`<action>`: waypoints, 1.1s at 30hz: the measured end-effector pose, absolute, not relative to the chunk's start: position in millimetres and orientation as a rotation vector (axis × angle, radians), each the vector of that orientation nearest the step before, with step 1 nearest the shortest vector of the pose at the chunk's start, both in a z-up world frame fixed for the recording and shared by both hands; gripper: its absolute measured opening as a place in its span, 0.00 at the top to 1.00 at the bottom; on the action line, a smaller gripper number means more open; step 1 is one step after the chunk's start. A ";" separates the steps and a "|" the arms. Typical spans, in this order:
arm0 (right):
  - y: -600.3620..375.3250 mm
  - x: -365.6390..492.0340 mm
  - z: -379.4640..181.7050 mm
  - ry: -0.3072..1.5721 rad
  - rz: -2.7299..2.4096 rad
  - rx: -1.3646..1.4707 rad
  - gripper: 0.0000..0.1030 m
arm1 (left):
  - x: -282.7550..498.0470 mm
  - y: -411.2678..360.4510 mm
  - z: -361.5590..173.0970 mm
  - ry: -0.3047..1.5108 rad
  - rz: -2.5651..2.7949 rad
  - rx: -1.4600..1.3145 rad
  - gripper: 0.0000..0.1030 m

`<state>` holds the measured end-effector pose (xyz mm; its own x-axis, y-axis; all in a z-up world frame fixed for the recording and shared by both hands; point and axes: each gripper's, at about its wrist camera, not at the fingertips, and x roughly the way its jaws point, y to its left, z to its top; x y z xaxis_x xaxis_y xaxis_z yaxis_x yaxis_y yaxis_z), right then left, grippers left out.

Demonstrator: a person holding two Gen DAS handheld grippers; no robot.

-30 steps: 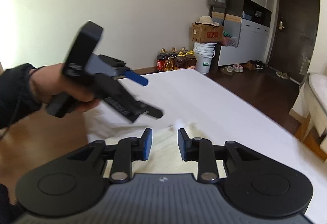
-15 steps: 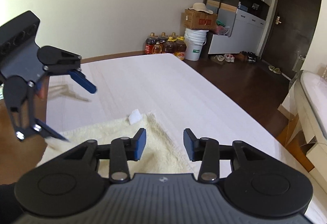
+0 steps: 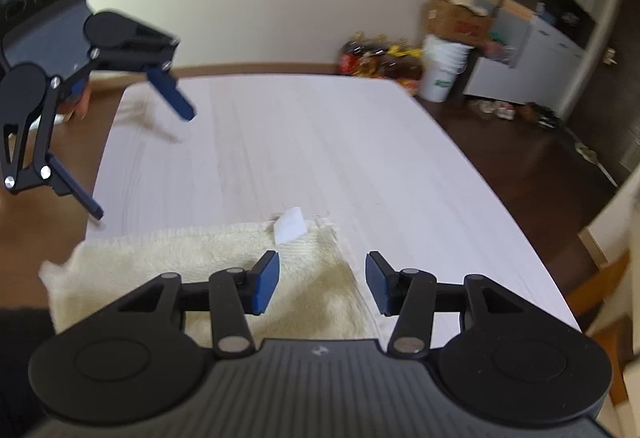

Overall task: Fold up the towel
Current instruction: 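Shake the towel open with the right gripper and lay it flat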

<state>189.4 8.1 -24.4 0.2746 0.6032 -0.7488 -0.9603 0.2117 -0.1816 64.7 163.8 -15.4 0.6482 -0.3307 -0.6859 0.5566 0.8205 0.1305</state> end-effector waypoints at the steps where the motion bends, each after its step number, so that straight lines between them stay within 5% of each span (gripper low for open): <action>1: 12.3 190.1 -26.7 0.607 1.193 -0.740 0.50 | 66.0 162.5 -16.3 0.700 -0.518 0.348 0.00; 4: 22.2 194.2 -33.2 0.627 1.237 -0.765 0.58 | 69.0 159.1 -19.3 0.699 -0.524 0.345 0.00; 5: 23.1 195.3 -34.0 0.631 1.247 -0.759 0.78 | 70.0 158.0 -19.9 0.699 -0.523 0.345 0.00; 7: 22.0 192.2 -33.3 0.623 1.255 -0.774 0.97 | 71.5 156.8 -20.7 0.699 -0.518 0.342 0.00; 33: -138.2 73.4 40.9 0.474 1.170 -0.591 0.98 | 117.6 140.3 -15.8 0.703 -0.404 0.347 0.00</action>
<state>73.4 -138.2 40.9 0.3237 0.7077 -0.6280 -0.9452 0.2711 -0.1818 117.6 140.3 -15.8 0.6924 -0.2390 -0.6808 0.4676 0.8672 0.1712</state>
